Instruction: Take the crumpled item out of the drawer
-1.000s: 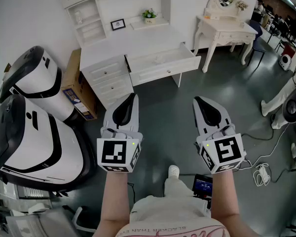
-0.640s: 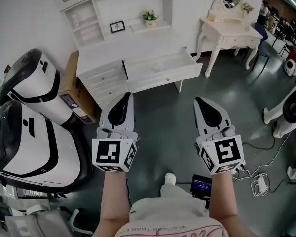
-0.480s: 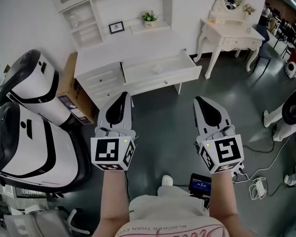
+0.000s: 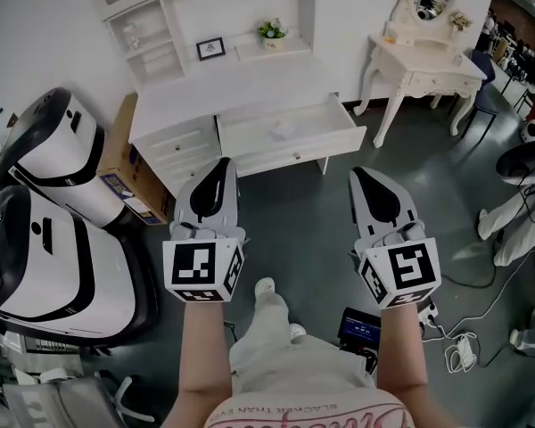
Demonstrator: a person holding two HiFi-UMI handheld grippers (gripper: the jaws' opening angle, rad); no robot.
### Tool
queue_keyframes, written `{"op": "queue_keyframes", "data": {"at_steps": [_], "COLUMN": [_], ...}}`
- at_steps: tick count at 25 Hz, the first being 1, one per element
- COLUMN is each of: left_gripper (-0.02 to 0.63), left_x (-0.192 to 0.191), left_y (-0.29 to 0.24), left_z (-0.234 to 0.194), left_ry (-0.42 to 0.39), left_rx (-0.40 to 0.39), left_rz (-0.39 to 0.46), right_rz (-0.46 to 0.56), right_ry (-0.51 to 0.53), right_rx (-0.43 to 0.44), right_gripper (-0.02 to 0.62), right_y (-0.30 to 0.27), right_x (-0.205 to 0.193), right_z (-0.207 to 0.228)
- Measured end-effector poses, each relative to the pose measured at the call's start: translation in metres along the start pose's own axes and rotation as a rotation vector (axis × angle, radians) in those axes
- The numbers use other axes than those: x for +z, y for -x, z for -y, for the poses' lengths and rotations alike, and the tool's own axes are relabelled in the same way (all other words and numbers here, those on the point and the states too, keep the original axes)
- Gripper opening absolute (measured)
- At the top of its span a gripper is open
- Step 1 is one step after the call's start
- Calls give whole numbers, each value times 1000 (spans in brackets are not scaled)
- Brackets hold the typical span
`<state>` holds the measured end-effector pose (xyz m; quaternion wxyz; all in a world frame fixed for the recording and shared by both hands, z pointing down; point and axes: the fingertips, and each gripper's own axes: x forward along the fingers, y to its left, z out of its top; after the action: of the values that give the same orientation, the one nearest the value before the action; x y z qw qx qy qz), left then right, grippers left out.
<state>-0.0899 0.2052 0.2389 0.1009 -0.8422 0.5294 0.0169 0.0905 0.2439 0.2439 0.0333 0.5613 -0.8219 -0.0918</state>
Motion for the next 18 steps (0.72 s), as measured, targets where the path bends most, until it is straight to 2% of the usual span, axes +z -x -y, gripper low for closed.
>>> {"op": "queue_keyframes", "data": {"at_steps": [5, 9, 18], "left_gripper": [8, 8, 8], "left_x": [-6, -19, -41], "left_y": [-36, -77, -178], "left_z": [-3, -11, -69], "left_ry": [-42, -44, 87], "left_rx": [-23, -49, -37], "left_rz": [-6, -19, 18], "right_rz": [-5, -28, -66], "right_ry": [0, -7, -9], "right_rx": [-12, -27, -34], "right_gripper": [6, 6, 6], "right_y": [-27, -60, -167], "right_x": [-5, -17, -31], "right_z": [18, 38, 83]}}
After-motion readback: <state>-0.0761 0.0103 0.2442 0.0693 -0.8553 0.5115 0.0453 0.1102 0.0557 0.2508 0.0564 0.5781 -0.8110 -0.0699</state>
